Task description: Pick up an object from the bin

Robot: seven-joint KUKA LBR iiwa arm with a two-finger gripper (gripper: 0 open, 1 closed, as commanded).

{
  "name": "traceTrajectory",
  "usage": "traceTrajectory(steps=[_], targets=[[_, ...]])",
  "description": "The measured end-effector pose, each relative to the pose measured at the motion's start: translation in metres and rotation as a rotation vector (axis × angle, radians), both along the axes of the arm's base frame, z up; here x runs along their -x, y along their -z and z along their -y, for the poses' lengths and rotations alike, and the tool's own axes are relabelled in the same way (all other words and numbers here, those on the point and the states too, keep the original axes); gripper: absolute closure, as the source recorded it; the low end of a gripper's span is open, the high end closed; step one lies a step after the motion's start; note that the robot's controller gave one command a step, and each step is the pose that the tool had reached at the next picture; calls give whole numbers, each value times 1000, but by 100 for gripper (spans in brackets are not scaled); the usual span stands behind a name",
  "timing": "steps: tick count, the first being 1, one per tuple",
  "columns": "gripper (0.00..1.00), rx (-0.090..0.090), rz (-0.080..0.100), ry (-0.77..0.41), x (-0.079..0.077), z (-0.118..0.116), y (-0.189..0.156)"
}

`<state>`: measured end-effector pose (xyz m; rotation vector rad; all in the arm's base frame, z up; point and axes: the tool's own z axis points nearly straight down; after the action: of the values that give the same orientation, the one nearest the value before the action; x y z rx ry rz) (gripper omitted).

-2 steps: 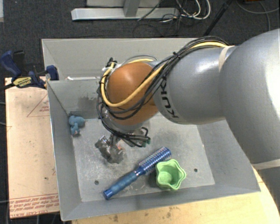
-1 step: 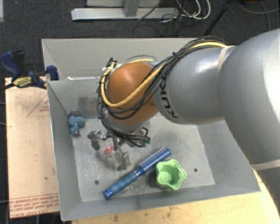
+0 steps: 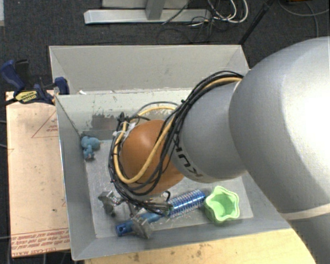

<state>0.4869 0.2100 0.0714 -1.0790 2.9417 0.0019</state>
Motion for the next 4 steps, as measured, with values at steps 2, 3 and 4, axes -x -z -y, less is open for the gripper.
traceTrajectory(steps=[2, 3, 4], targets=[[100, 0, 3, -8, -28, 14, -88], [0, 2, -6, -10, -25, 14, -83], [0, 6, -5, 49, -62, 110, -62]])
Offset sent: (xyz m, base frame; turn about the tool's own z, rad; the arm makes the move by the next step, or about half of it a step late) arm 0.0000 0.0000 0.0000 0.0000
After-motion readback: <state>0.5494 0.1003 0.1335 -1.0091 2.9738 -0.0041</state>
